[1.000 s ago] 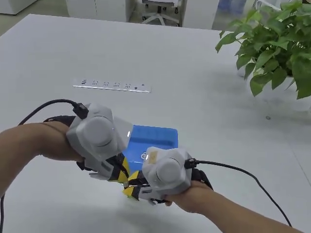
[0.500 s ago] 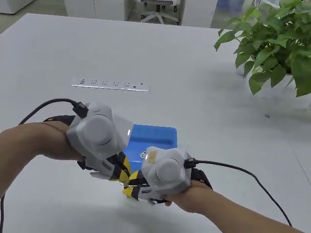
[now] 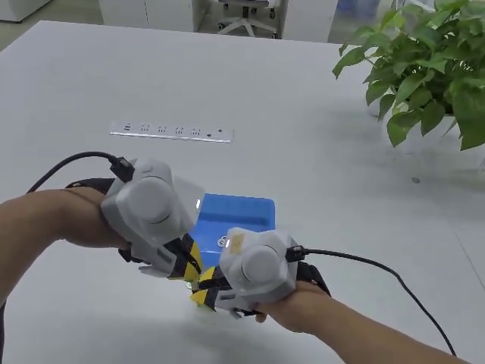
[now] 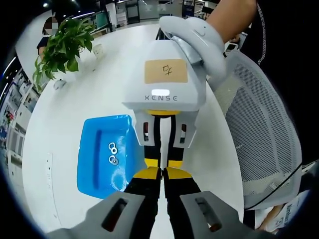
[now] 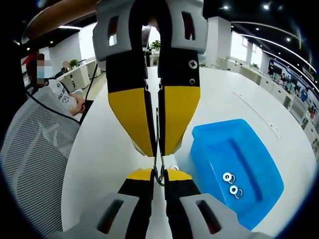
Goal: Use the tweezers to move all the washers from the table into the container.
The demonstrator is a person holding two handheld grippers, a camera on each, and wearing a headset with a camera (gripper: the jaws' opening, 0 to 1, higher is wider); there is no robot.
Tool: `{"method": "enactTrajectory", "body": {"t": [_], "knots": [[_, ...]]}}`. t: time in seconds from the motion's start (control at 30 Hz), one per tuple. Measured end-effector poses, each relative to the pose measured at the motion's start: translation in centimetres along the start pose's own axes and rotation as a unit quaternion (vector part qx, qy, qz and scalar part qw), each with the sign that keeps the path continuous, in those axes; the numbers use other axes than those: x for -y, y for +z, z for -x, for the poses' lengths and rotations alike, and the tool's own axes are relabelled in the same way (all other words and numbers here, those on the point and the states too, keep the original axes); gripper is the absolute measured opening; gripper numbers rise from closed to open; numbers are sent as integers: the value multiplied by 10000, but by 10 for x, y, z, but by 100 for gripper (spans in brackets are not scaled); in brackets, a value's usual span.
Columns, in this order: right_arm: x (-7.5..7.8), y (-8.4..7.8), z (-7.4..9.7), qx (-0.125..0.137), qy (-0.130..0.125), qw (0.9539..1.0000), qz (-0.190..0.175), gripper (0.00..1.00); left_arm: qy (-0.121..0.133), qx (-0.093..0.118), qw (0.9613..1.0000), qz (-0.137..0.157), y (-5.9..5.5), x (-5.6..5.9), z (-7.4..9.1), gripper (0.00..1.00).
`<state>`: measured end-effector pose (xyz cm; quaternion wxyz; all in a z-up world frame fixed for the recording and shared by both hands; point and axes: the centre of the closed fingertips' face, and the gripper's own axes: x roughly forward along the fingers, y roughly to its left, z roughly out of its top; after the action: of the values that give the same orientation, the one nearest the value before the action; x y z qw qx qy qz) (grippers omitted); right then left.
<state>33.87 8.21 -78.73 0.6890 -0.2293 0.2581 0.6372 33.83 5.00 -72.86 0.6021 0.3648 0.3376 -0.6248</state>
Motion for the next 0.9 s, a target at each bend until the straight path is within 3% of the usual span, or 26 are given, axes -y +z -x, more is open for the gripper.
{"method": "enactTrajectory", "body": {"t": [0.9], "knots": [[-6,23,17,43,-76,9997,212,9,54,12,10000,-28,13,6,25,6]]}}
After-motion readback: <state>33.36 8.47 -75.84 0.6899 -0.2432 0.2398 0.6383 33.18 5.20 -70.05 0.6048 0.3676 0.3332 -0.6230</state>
